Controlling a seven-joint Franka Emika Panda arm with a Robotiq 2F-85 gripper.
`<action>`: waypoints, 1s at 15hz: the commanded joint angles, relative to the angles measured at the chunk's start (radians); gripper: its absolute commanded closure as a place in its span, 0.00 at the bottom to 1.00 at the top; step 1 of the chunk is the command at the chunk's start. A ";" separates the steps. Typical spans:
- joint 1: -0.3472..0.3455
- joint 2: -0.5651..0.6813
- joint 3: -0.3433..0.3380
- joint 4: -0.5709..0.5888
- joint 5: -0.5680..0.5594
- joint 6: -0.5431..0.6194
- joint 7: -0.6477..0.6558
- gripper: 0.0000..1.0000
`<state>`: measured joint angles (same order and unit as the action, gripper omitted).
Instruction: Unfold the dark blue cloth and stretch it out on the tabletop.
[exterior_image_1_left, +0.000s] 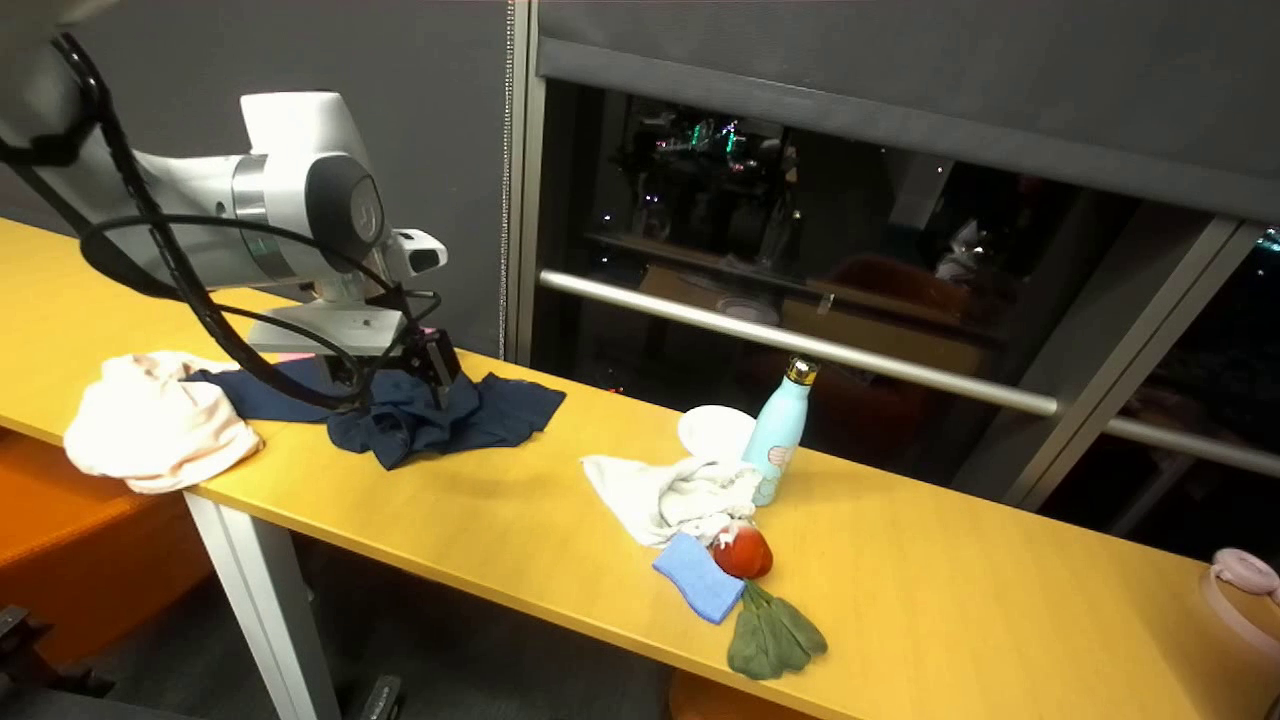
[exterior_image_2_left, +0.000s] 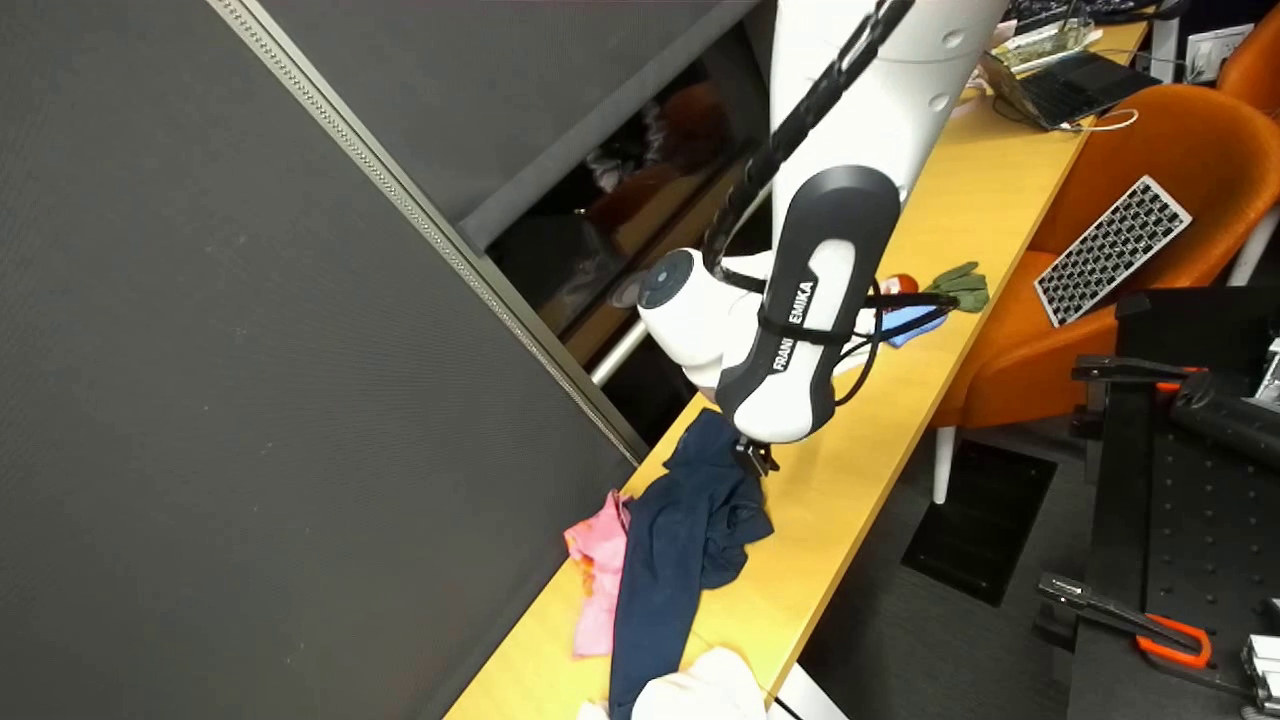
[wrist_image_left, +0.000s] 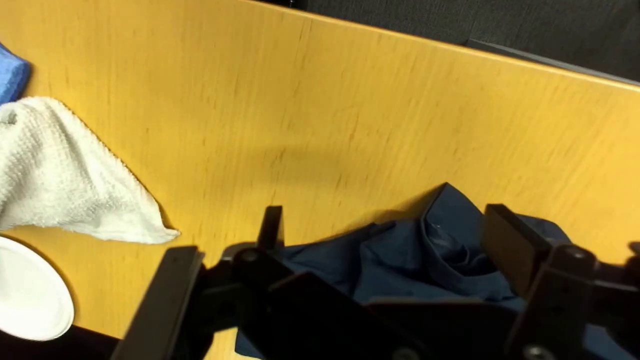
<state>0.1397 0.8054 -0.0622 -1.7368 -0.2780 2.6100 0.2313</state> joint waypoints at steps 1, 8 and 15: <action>0.034 0.162 -0.030 0.225 0.032 -0.079 -0.010 0.00; 0.023 0.386 0.026 0.573 0.035 -0.318 -0.189 0.00; 0.028 0.594 0.040 0.915 0.024 -0.447 -0.285 0.00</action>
<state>0.1639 1.2803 -0.0393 -1.0198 -0.2629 2.2389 -0.0014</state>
